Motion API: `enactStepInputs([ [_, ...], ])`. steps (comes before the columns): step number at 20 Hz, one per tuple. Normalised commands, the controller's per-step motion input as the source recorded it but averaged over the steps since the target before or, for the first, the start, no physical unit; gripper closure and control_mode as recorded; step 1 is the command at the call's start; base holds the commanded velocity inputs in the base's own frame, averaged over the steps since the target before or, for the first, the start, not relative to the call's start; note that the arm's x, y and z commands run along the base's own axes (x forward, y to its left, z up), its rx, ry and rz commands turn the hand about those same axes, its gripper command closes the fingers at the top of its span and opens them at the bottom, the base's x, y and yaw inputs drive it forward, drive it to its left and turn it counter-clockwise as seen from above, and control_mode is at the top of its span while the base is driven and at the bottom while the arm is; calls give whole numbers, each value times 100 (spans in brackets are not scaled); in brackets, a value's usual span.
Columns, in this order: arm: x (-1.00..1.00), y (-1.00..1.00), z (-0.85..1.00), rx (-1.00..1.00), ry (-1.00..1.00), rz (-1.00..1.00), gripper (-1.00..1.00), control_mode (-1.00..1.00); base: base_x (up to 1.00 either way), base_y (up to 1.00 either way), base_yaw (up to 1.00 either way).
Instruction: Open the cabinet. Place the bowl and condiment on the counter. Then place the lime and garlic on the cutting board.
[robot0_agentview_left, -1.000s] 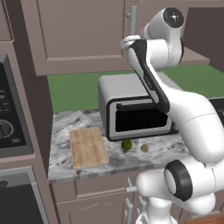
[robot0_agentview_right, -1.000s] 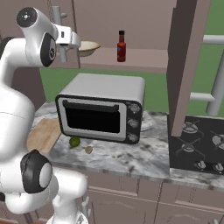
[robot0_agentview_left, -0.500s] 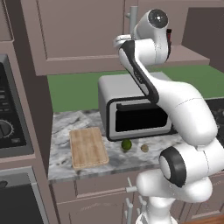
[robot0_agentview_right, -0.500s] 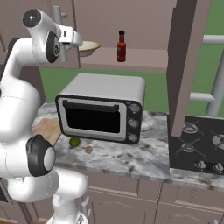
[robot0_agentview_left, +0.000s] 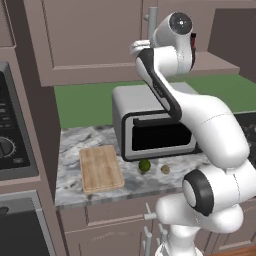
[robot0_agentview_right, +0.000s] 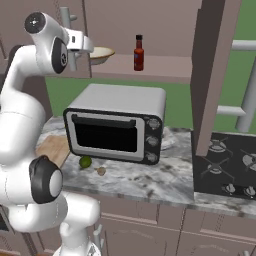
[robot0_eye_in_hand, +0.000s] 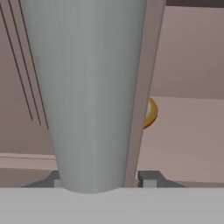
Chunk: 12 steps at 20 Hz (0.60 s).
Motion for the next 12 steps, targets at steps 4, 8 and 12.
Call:
enactStepInputs([
  [4, 5, 28, -26, 0, -2, 0, 100, -100, 0, 0, 0],
  [8, -14, 71, -13, 4, 0, 0, 100, -100, 0, 0, 0],
  [12, -69, 98, -2, 3, 0, 0, 100, -100, 0, 0, 0],
])
